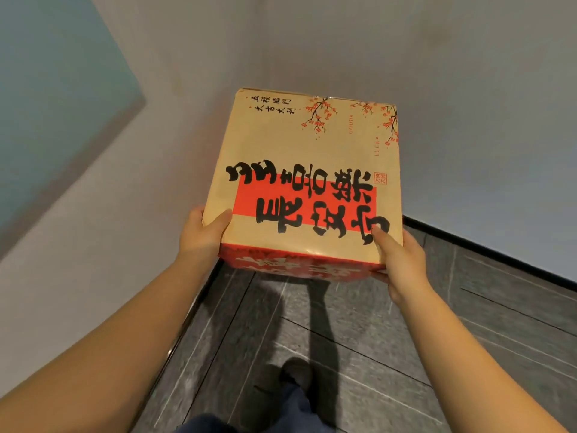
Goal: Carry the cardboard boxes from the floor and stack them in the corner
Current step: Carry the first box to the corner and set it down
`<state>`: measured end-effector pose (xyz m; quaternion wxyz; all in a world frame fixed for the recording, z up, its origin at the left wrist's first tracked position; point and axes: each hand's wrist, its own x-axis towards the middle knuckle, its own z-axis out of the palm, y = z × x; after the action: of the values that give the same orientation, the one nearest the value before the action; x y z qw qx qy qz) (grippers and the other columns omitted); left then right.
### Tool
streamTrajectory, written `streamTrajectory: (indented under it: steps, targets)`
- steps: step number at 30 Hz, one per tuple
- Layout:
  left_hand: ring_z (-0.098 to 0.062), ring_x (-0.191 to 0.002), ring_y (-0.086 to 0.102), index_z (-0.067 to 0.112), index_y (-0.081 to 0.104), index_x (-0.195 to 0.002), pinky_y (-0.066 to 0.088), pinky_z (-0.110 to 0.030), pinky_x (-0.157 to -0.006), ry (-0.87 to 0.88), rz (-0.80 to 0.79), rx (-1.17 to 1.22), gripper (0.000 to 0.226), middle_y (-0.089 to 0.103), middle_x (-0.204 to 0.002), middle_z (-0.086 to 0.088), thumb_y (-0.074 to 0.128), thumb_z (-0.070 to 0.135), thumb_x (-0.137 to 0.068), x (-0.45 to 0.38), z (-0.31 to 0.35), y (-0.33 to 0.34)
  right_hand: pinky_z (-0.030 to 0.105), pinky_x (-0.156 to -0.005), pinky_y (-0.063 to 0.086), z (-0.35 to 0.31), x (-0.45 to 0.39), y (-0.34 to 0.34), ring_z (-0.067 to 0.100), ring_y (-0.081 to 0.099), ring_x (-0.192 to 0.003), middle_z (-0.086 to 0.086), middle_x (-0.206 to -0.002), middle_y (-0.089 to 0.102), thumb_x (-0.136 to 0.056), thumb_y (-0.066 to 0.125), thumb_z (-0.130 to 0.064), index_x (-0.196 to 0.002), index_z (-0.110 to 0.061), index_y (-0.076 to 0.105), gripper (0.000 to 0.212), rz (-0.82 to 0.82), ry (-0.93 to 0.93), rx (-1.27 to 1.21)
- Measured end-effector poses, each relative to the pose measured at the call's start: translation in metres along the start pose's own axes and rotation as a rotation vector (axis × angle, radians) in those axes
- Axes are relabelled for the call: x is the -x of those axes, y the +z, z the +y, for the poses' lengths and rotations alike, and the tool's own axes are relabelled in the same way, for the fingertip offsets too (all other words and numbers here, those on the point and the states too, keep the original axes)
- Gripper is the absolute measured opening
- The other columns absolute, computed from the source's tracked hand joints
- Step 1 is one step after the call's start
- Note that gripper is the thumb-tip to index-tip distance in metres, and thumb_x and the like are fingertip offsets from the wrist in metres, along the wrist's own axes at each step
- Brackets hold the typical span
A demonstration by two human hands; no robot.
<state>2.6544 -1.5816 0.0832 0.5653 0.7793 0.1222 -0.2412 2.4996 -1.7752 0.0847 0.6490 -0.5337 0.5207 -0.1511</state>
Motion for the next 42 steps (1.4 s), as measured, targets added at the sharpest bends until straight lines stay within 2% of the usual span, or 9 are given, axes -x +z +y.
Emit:
streamTrajectory:
  steps: [6,11,16,20,24,27,31,37,42]
  targets:
    - [-0.006,-0.071,0.046,0.006,0.039,-0.13,0.037,-0.023,-0.055,-0.016,-0.044,0.027,0.041,0.049,-0.107,-0.005,0.05,0.024,-0.095,-0.083,-0.093,0.029,0.037,-0.075,0.053,0.099,-0.064,0.026,0.013,0.062,-0.077,-0.002,-0.089,0.065,-0.09,0.057,-0.02,-0.084,-0.029,0.055,0.011,0.02,-0.005,0.045]
    - [-0.005,-0.072,0.048,0.012,0.044,-0.125,0.037,-0.02,-0.057,0.071,-0.148,0.054,0.029,0.054,-0.096,0.001,0.046,0.015,-0.096,-0.108,-0.125,0.039,0.029,-0.062,0.052,0.14,-0.086,0.033,0.011,0.06,-0.073,-0.004,-0.087,0.064,-0.092,0.054,-0.023,-0.094,-0.025,0.055,0.003,0.024,-0.006,0.041]
    - [-0.004,-0.087,0.055,0.015,0.042,-0.124,0.043,-0.021,-0.067,0.123,-0.26,0.025,0.033,0.057,-0.103,0.005,0.048,0.003,-0.093,-0.121,-0.141,0.034,0.03,-0.061,0.045,0.155,-0.091,0.03,0.014,0.052,-0.073,-0.003,-0.085,0.058,-0.096,0.039,-0.015,-0.11,-0.021,0.05,0.019,-0.048,0.062,0.047]
    - [-0.023,-0.117,0.047,0.006,0.027,-0.14,0.044,-0.039,-0.082,-0.024,-0.113,-0.028,0.062,0.043,-0.131,-0.006,0.059,0.025,-0.09,-0.122,-0.147,0.032,0.031,-0.068,0.045,0.157,-0.087,0.025,0.012,0.051,-0.076,-0.003,-0.085,0.057,-0.095,0.037,-0.01,-0.113,-0.019,0.051,0.025,-0.119,0.109,0.035]
    - [-0.023,-0.101,0.054,0.013,0.041,-0.124,0.043,-0.047,-0.097,-0.246,-0.272,0.115,0.035,0.055,-0.107,-0.005,0.043,0.035,-0.096,-0.111,-0.137,0.046,0.03,-0.068,0.05,0.156,-0.09,0.025,0.012,0.057,-0.077,0.0,-0.094,0.061,-0.094,0.048,-0.01,-0.124,-0.012,0.048,0.03,-0.116,0.117,-0.014]
    - [-0.026,-0.122,0.051,0.015,0.042,-0.131,0.04,-0.049,-0.103,-0.2,-0.284,0.186,0.039,0.055,-0.13,-0.009,0.046,0.029,-0.095,-0.121,-0.13,0.056,0.031,-0.07,0.052,0.154,-0.1,0.035,0.014,0.06,-0.08,0.006,-0.11,0.059,-0.093,0.051,-0.011,-0.122,-0.01,0.045,0.03,-0.107,0.082,-0.043]
    - [-0.029,-0.131,0.043,0.013,0.038,-0.135,0.04,-0.05,-0.103,-0.157,-0.23,0.2,0.045,0.05,-0.138,-0.013,0.048,0.03,-0.095,-0.146,-0.116,0.068,0.032,-0.074,0.052,0.146,-0.12,0.056,0.011,0.058,-0.079,-0.002,-0.093,0.057,-0.093,0.052,-0.011,-0.113,-0.012,0.042,0.022,-0.115,0.033,-0.071]
    - [-0.029,-0.122,0.05,0.012,0.046,-0.122,0.04,-0.048,-0.101,-0.104,-0.24,0.156,0.031,0.058,-0.121,-0.011,0.04,0.031,-0.098,-0.174,-0.105,0.082,0.028,-0.065,0.052,0.138,-0.142,0.068,0.01,0.058,-0.078,-0.003,-0.089,0.058,-0.092,0.053,-0.01,-0.109,-0.011,0.041,0.02,-0.104,0.006,-0.113]
    - [-0.02,-0.086,0.054,0.015,0.049,-0.092,0.042,-0.048,-0.1,-0.108,-0.207,0.185,0.016,0.048,-0.081,-0.002,0.041,0.026,-0.099,-0.182,-0.097,0.088,0.032,-0.071,0.053,0.134,-0.149,0.07,0.013,0.059,-0.081,0.0,-0.092,0.059,-0.091,0.054,-0.01,-0.109,-0.012,0.041,0.023,-0.109,0.038,-0.132]
